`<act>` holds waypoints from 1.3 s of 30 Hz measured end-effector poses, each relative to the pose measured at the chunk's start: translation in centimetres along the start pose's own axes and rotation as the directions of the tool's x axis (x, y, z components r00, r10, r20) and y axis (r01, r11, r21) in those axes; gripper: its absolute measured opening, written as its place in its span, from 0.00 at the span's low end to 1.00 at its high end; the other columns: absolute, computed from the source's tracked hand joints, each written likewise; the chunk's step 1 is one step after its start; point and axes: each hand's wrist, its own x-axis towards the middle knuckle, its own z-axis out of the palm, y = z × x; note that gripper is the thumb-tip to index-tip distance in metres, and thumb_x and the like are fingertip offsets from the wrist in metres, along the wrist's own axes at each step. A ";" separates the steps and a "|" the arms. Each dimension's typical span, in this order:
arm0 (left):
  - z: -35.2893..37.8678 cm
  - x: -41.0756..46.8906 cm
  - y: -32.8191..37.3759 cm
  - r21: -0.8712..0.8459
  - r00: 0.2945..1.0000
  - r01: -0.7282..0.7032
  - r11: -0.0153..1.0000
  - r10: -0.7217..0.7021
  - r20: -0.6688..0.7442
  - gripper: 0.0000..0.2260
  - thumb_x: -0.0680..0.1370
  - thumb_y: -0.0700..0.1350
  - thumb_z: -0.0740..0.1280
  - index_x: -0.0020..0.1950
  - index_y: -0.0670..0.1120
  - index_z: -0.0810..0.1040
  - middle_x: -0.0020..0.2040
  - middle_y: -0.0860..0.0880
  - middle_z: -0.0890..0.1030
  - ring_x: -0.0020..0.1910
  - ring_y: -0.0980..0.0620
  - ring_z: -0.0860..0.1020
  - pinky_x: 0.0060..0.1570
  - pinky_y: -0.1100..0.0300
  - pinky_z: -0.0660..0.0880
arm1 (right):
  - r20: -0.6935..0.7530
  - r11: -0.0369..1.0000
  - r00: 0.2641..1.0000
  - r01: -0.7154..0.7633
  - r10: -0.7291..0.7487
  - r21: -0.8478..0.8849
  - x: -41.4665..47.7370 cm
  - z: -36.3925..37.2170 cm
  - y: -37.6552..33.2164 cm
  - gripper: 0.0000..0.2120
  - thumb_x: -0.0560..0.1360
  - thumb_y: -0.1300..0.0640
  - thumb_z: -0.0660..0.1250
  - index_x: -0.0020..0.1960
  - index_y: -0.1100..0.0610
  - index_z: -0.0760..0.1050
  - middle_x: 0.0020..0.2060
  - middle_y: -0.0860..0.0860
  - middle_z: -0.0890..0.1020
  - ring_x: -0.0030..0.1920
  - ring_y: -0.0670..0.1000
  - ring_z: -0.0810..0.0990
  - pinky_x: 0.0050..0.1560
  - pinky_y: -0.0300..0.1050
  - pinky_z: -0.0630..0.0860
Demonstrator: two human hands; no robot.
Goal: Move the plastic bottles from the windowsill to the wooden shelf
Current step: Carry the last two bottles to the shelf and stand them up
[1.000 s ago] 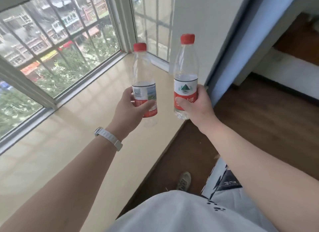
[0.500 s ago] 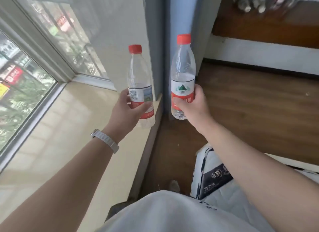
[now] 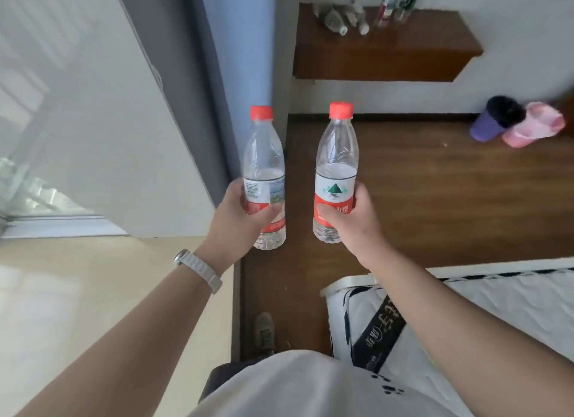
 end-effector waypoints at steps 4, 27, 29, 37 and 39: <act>0.5 5.3 0.5 -0.039 0.993 -0.041 0.998 0.045 0.107 0.24 0.73 0.51 0.76 0.65 0.54 0.71 0.55 0.58 0.81 0.52 0.58 0.82 0.55 0.56 0.79 | -0.095 0.997 0.995 -0.033 0.027 -0.067 2.5 -0.4 -1.4 0.25 0.70 0.59 0.77 0.62 0.51 0.70 0.50 0.42 0.80 0.46 0.38 0.81 0.40 0.30 0.75; 10.1 22.2 10.8 -0.046 0.954 -0.154 0.987 0.161 0.252 0.23 0.73 0.46 0.77 0.65 0.50 0.73 0.52 0.59 0.82 0.47 0.67 0.81 0.46 0.73 0.76 | -0.283 0.998 0.958 -0.059 0.054 -0.009 18.3 -10.3 -2.8 0.26 0.66 0.54 0.78 0.61 0.48 0.73 0.52 0.44 0.83 0.51 0.44 0.82 0.51 0.46 0.80; 12.0 23.7 12.1 -0.002 0.949 -0.161 0.987 0.155 0.274 0.24 0.73 0.48 0.77 0.66 0.51 0.72 0.54 0.59 0.81 0.49 0.64 0.81 0.47 0.71 0.77 | -0.300 0.999 0.952 -0.049 0.054 0.022 20.5 -12.2 -2.9 0.26 0.66 0.54 0.78 0.61 0.48 0.73 0.51 0.43 0.83 0.50 0.43 0.82 0.50 0.45 0.79; 20.1 28.0 18.8 0.116 0.922 -0.237 0.965 0.185 0.341 0.30 0.73 0.53 0.74 0.73 0.54 0.68 0.64 0.57 0.78 0.59 0.56 0.79 0.59 0.55 0.78 | -0.358 0.994 0.931 -0.031 0.068 0.109 25.7 -19.4 -2.9 0.26 0.67 0.54 0.78 0.60 0.45 0.72 0.50 0.40 0.82 0.48 0.38 0.81 0.49 0.40 0.79; 22.1 28.9 20.3 0.113 0.913 -0.256 0.960 0.202 0.355 0.30 0.73 0.53 0.74 0.72 0.53 0.68 0.64 0.56 0.78 0.59 0.55 0.79 0.60 0.53 0.78 | -0.381 0.992 0.922 -0.020 0.066 0.121 26.6 -21.3 -2.9 0.27 0.67 0.54 0.78 0.61 0.45 0.71 0.49 0.39 0.81 0.48 0.36 0.81 0.47 0.37 0.77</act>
